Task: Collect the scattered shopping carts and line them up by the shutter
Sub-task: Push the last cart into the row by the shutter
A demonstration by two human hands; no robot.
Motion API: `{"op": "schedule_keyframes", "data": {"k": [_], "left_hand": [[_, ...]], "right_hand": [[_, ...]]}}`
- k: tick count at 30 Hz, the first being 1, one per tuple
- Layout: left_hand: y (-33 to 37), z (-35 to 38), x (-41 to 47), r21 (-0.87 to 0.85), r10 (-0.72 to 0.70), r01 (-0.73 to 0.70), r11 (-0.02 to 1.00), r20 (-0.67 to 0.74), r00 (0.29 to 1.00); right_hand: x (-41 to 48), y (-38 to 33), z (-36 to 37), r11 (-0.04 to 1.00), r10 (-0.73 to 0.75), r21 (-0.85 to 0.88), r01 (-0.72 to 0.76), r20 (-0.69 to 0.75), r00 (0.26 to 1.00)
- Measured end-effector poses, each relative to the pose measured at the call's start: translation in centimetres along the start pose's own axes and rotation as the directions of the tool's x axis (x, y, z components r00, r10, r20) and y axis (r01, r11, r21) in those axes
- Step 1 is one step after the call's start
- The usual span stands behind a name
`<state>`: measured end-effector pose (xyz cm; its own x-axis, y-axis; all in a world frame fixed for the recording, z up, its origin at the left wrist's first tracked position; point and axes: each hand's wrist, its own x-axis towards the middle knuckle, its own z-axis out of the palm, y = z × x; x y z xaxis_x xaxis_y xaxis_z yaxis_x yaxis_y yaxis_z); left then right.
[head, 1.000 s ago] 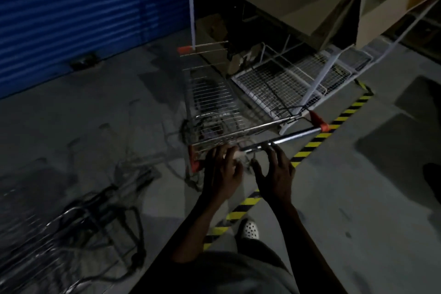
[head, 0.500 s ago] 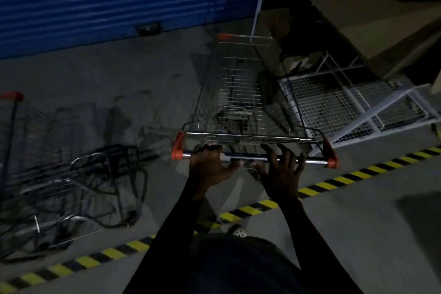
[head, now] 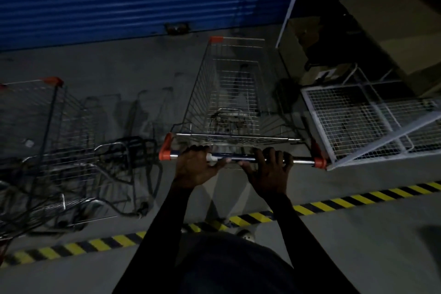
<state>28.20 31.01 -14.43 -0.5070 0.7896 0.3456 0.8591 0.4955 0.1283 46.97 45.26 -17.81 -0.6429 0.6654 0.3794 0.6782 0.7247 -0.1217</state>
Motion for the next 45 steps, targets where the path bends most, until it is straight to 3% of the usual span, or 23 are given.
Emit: {"op": "schedule_keyframes", "data": {"k": [5, 10, 18, 24, 34, 45], "left_hand": [[-5.4, -1.1, -0.6, -0.025, -0.053, 0.055, 0.998, 0.069, 0.996], [-10.1, -1.1, -1.0, -0.024, -0.047, 0.046, 0.999, -0.036, 0.998], [-17.4, -0.3, 2.9, -0.079, -0.048, 0.047, 0.996, -0.006, 0.999], [-21.0, 0.3, 7.4, -0.137, -0.114, 0.123, 0.983, 0.073, 0.991], [-26.3, 4.6, 17.9, -0.056, -0.11, 0.112, 0.992, 0.049, 0.993], [-33.7, 6.7, 26.9, 0.097, -0.185, 0.176, 0.98, 0.089, 0.979]], "right_hand": [[1.2, -4.2, 0.5, 0.993, -0.089, 0.079, 0.084, 0.061, 0.994], [2.7, -8.3, 1.3, 0.99, -0.104, 0.105, 0.097, 0.064, 0.993], [7.3, -13.2, 3.7, 0.996, -0.006, 0.094, 0.006, -0.001, 1.0], [12.0, -14.7, 7.1, 0.998, -0.006, 0.06, 0.004, 0.033, 0.999], [23.9, -16.3, 13.1, 0.998, -0.033, 0.044, 0.037, -0.085, 0.996], [34.7, -20.4, 17.4, 0.989, -0.11, 0.093, 0.114, -0.051, 0.993]]}}
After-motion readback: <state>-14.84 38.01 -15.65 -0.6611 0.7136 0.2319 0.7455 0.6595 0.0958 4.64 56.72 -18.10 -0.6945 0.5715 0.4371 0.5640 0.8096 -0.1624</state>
